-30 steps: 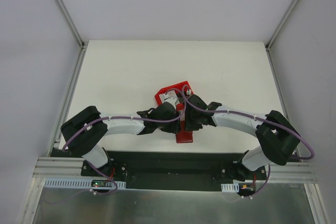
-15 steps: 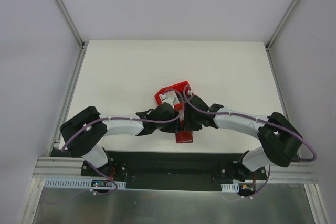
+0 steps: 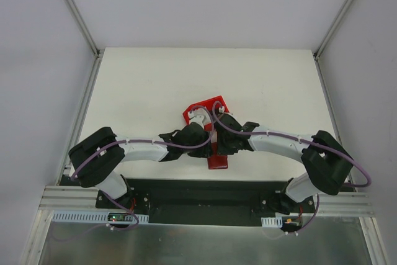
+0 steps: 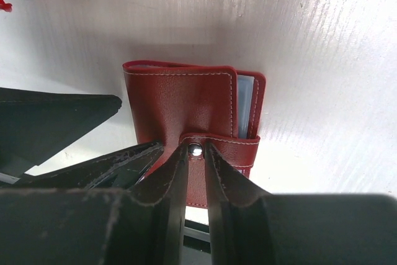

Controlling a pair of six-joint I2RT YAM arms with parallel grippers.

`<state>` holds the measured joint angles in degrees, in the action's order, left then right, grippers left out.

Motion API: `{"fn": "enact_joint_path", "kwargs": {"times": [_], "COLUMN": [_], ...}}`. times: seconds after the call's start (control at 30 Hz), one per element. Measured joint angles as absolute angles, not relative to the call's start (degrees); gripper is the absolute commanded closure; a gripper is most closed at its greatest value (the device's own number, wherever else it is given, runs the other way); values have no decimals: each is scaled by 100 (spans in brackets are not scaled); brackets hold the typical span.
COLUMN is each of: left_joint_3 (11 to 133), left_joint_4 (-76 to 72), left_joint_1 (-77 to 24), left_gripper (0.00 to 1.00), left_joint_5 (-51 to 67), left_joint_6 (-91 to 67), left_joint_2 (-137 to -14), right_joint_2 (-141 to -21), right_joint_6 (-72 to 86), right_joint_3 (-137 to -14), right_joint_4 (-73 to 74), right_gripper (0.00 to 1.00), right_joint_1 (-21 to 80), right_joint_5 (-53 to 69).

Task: Put the credit cards into the card holder
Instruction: Close the card holder at the center of the board.

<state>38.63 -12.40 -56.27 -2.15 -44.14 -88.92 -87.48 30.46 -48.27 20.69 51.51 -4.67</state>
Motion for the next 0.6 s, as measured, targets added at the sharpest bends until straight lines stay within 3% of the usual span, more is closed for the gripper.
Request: {"fn": "enact_joint_path", "kwargs": {"times": [0.4,0.6], "left_joint_3": [3719,3717], "left_joint_4": [-1269,-1269], "left_joint_1": [-5629,-5629], "left_gripper": [52,52], "left_joint_5": [-327,-333], "left_joint_6": [-4431,-4434], "left_joint_2": [-8761,-8757], "right_joint_2": [-8816,-8820], "right_joint_6": [3083,3111], "right_joint_3": [-4923,-4923], "right_joint_4": [2191,2182], "right_gripper": [89,80], "right_joint_1": [5310,5315], "right_joint_5": [-757,-753]}}
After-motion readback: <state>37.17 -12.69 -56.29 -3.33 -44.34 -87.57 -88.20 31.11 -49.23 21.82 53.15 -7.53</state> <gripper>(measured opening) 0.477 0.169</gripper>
